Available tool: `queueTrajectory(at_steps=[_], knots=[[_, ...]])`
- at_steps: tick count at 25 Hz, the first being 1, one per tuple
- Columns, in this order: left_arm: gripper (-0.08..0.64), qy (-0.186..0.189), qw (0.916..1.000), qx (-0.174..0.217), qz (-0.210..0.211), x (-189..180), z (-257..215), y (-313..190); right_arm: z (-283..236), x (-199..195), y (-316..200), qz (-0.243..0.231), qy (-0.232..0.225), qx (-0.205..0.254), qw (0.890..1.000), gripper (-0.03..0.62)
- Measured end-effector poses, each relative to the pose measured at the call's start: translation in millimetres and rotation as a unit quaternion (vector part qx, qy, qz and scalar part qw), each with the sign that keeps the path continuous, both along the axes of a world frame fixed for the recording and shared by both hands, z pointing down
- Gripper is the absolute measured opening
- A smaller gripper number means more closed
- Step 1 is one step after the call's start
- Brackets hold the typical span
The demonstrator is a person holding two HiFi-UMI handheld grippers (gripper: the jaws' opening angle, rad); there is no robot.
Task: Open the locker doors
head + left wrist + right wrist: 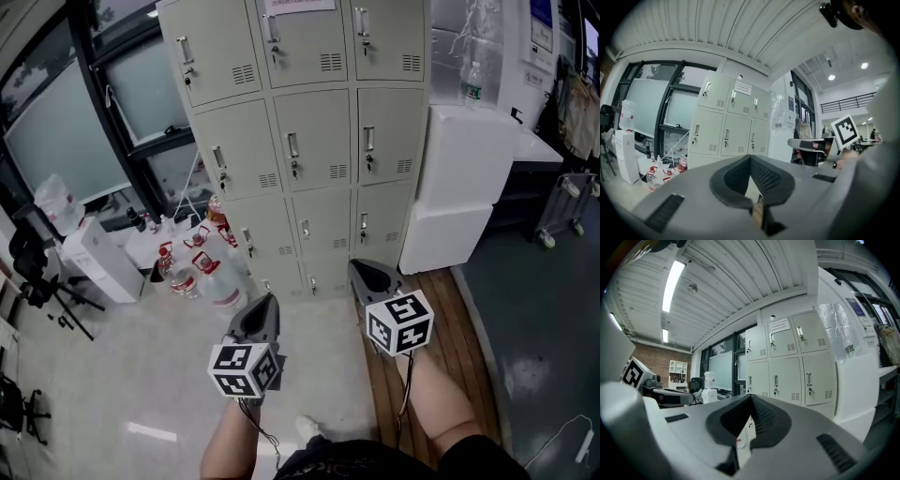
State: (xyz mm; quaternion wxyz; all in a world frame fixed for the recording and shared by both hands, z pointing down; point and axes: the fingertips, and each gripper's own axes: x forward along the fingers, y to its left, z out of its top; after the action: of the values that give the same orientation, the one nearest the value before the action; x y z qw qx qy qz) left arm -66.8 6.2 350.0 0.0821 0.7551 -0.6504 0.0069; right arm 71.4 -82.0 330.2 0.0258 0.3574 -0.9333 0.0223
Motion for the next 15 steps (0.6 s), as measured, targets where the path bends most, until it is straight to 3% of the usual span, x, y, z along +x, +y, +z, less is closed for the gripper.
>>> queueTrajectory(at_steps=[15], knots=[[-0.002,0.002,0.9998,0.006,0.02,-99,-4,-65,-7,-104,-63,0.011,0.003,0.004,1.0,0.0]])
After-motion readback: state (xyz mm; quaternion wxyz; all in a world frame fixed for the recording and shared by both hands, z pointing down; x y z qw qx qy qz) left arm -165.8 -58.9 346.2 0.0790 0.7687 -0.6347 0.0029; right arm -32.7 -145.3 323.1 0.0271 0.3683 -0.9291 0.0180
